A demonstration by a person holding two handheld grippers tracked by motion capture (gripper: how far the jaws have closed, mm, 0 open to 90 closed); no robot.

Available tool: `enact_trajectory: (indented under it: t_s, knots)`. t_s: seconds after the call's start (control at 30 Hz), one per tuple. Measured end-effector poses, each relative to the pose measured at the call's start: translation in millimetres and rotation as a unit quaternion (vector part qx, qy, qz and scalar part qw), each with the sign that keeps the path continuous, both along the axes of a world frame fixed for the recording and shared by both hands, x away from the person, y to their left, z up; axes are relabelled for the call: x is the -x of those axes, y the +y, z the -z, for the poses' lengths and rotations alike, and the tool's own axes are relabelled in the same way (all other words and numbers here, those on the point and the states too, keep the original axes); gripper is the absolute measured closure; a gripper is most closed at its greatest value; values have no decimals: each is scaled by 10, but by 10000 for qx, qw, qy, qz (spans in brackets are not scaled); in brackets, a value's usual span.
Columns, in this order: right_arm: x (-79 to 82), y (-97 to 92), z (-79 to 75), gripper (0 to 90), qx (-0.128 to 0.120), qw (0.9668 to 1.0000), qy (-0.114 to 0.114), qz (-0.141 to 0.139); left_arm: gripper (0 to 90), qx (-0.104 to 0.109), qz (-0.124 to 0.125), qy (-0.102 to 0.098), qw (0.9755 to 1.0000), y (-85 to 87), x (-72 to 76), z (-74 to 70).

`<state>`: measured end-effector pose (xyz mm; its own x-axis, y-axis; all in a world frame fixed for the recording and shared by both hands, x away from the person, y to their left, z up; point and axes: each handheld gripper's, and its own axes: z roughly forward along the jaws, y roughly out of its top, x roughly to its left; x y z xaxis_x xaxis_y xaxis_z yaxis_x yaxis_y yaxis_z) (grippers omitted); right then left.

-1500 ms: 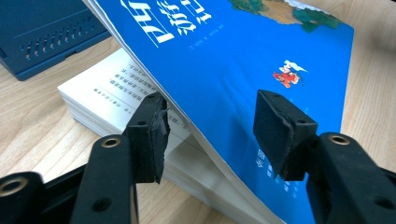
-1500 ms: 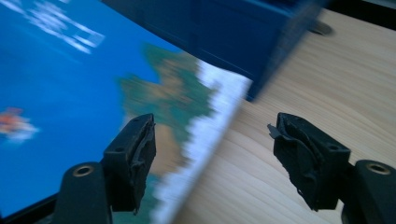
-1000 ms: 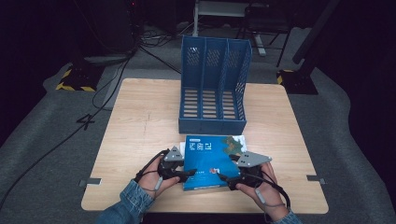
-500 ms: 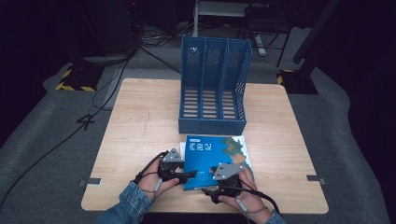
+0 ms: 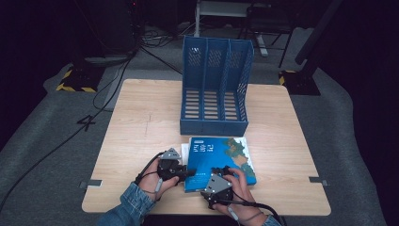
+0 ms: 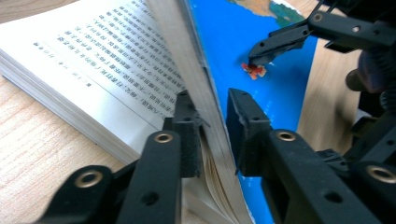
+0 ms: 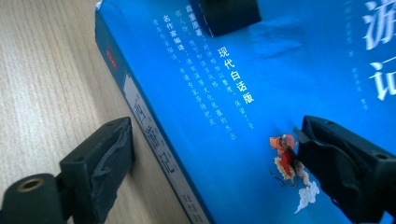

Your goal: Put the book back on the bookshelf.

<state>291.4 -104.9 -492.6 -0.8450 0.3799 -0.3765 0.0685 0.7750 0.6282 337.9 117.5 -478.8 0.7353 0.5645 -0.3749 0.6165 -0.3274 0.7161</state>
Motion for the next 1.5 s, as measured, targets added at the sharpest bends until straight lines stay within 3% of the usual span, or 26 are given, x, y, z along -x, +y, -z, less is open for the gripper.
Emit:
enact_trajectory:
  t_s: [0.27, 0.33, 0.43, 0.53, 0.7, 0.73, 0.83, 0.87, 0.97, 1.03, 1.13, 1.17, 1.23, 1.3, 1.4, 1.5]
  knots:
    - [-6, 11, 33, 43, -112, 9998, -152, 91, 832, 9, 96, 117, 9999, -26, 11, -155]
    - [-8, 22, 41, 8, -66, 9994, -333, 53, 833, 126, 146, 185, 9996, -26, -3, -220]
    - [19, 50, 51, 0, 28, 9978, -661, 76, 834, 116, 180, 137, 9997, -67, 27, -310]
    - [51, 68, 54, 0, 163, 9954, -925, 163, 833, 262, 198, 320, 9990, -79, 13, -340]
    - [54, 88, 62, 0, 423, 9893, -1378, 233, 832, 446, 186, 421, 9979, -71, -23, -372]
    - [54, 88, 62, 0, 423, 9893, -1378, 233, 832, 438, 202, 417, 9980, -72, -28, -386]
    - [6, 90, 87, 0, 609, 9810, -1803, 373, 830, 497, 158, 456, 9976, -86, -26, -398]
    - [6, 90, 87, 0, 609, 9810, -1803, 373, 830, 539, 152, 458, 9974, -80, -34, -396]
    - [-40, 82, 136, 0, 558, 9746, -2136, 374, 824, 594, 75, 506, 9969, -77, -42, -389]
    - [-77, 67, 134, 0, 503, 9764, -2079, 287, 783, 625, -11, 569, 9964, -82, -36, -364]
    - [-146, 30, 143, 2, 292, 9793, -2002, 32, 746, 491, -179, 398, 9978, -96, 10, -314]
    - [-172, 20, 149, 4, 177, 9805, -1957, -56, 690, 428, -210, 455, 9978, -99, 15, -306]
    - [-194, 12, 154, 7, 81, 9819, -1892, -79, 663, 218, -187, 663, 9974, -101, 14, -254]
    - [-215, 12, 153, 8, 30, 9833, -1819, -47, 606, 362, -273, 919, 9947, -91, 15, -172]
    - [-225, 17, 148, 8, 45, 9838, -1794, -48, 642, 554, -315, 1033, 9926, -53, 5, -161]
    - [-247, 30, 137, 50, 12, 9868, -1616, -86, 705, 607, -394, 984, 9925, -43, 2, -180]
